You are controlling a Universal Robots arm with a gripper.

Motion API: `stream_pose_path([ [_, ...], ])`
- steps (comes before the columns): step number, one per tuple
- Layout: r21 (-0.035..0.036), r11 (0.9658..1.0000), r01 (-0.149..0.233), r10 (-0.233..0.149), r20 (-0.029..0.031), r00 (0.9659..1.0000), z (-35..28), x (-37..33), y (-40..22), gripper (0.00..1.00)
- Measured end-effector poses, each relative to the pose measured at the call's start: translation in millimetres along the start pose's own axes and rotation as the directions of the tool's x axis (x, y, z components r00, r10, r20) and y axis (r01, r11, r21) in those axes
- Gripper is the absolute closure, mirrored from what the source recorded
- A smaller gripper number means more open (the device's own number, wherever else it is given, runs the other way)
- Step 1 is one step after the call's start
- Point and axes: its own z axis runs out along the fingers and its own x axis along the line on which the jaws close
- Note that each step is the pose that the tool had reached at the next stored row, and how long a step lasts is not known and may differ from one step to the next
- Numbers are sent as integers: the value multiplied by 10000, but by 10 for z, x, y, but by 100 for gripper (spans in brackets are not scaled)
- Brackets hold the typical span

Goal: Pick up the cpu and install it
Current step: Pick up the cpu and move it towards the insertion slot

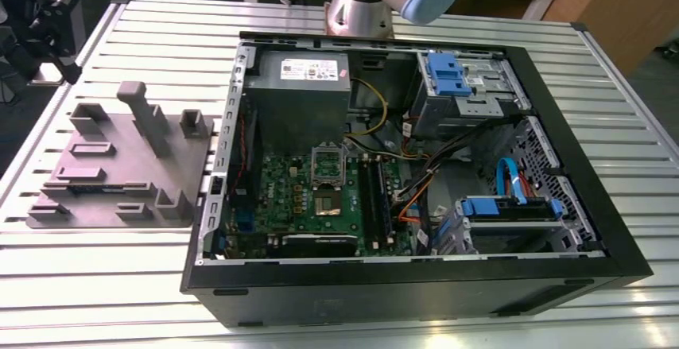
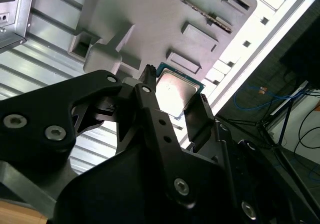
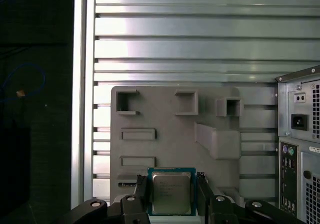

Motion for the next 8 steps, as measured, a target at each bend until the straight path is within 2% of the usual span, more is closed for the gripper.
stream_pose_path([
  [8, 0, 10000, 0, 0, 1, 10000, -23, 0, 1, 53],
])
